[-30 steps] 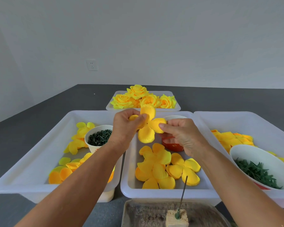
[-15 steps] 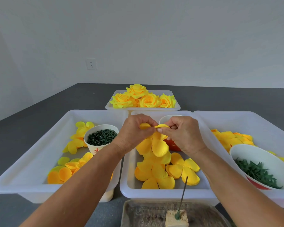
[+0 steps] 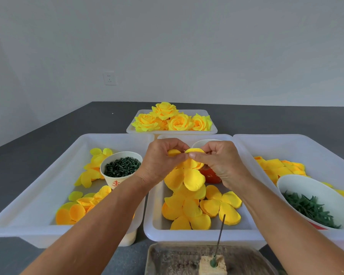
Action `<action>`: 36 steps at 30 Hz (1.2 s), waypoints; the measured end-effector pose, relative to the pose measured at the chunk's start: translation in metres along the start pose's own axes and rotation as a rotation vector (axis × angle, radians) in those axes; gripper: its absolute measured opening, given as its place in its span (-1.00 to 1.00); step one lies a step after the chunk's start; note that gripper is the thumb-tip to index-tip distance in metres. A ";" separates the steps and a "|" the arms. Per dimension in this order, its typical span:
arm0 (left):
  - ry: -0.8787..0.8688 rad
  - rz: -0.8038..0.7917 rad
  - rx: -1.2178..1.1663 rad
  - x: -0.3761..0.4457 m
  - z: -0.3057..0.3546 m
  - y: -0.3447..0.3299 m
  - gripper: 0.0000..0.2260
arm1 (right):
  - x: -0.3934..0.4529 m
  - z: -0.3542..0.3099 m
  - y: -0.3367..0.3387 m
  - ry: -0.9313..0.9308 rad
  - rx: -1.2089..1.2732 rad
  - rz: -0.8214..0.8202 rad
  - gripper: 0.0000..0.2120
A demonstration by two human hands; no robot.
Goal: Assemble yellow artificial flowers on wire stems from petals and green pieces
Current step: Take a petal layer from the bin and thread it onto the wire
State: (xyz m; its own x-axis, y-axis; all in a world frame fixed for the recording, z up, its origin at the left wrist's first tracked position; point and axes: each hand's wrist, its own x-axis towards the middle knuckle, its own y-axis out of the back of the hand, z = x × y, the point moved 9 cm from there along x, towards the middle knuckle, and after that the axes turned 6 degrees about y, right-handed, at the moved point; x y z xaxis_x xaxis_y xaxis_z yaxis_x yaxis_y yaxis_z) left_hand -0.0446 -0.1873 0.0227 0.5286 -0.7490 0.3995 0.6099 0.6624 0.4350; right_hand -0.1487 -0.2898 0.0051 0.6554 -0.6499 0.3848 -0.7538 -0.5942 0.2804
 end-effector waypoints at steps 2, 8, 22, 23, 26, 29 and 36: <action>-0.012 -0.005 -0.030 0.000 0.001 -0.001 -0.93 | 0.000 -0.002 0.003 0.020 0.022 0.037 -0.79; -0.031 0.059 -0.023 0.001 0.001 0.005 -0.95 | 0.000 -0.006 0.006 0.029 0.030 0.088 -0.65; 0.011 -0.005 -0.306 0.000 0.004 0.006 -0.89 | 0.001 -0.002 -0.009 -0.079 0.436 -0.018 -0.90; 0.010 0.002 -0.295 0.000 0.003 0.006 -0.88 | 0.001 -0.004 -0.007 -0.038 0.409 -0.015 -0.89; 0.002 0.064 -0.213 0.000 0.002 0.011 -0.87 | 0.001 -0.016 -0.003 0.097 0.274 -0.006 -0.89; -0.025 0.118 -0.132 0.001 0.003 0.015 -0.91 | 0.000 -0.016 -0.005 0.101 0.223 -0.013 -0.87; -0.056 0.072 -0.170 0.000 0.006 0.010 -0.96 | 0.001 -0.013 -0.002 0.111 0.093 0.009 -0.90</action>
State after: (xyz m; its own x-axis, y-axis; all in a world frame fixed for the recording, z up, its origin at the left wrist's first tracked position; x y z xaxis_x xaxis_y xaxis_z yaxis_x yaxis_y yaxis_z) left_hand -0.0415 -0.1807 0.0319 0.5439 -0.6948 0.4706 0.6650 0.6989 0.2632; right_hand -0.1473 -0.2830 0.0165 0.6359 -0.6015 0.4836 -0.7484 -0.6337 0.1958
